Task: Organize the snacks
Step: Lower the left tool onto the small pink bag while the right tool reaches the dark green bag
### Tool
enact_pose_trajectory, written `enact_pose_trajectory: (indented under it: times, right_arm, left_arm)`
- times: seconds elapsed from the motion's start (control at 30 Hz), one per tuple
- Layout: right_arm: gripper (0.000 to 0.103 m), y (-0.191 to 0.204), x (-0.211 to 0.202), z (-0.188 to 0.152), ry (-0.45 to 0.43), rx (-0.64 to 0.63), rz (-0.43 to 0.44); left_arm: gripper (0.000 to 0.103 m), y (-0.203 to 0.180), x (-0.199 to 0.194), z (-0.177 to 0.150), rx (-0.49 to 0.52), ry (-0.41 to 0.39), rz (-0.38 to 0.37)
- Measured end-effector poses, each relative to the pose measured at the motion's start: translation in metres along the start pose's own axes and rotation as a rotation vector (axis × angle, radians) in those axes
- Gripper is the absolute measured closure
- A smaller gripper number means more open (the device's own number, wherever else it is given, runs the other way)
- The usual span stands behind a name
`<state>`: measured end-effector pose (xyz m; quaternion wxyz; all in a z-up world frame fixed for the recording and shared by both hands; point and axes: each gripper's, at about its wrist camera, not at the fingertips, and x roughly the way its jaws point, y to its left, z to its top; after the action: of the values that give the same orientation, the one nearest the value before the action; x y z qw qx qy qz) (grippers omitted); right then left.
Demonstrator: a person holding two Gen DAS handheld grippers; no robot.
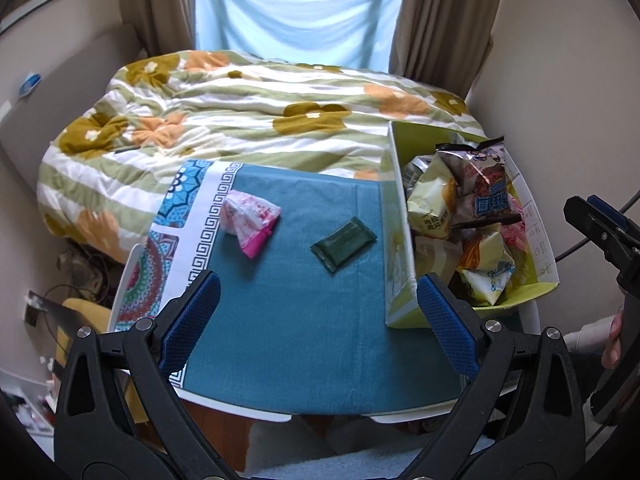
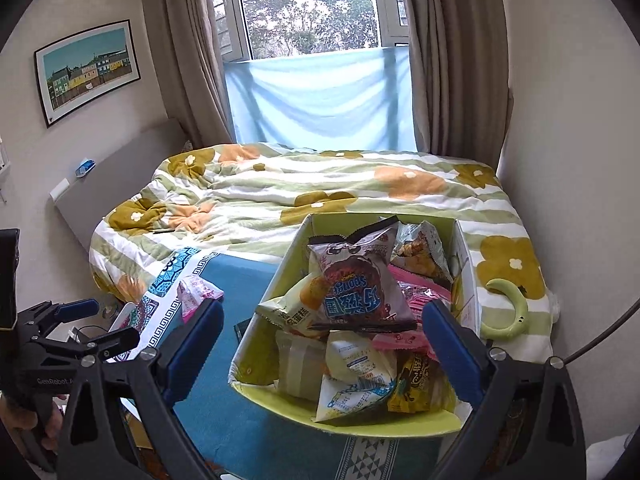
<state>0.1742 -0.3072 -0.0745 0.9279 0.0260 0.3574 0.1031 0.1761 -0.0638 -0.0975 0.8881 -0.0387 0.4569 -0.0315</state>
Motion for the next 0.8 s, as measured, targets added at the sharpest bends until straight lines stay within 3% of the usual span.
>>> enact_pose_trajectory:
  times: [0.17, 0.47, 0.8]
  right_arm:
    - [0.004, 0.035, 0.007, -0.007, 0.007, 0.012, 0.0]
    - [0.004, 0.114, 0.05, -0.004, 0.04, 0.08, -0.006]
    - [0.004, 0.167, 0.119, -0.008, 0.071, 0.237, -0.151]
  left_arm:
    - [0.005, 0.044, 0.006, 0.0, -0.026, 0.008, 0.001]
    - [0.005, 0.116, 0.042, 0.033, 0.032, 0.07, -0.051]
    - [0.005, 0.177, 0.11, 0.075, 0.104, 0.149, -0.134]
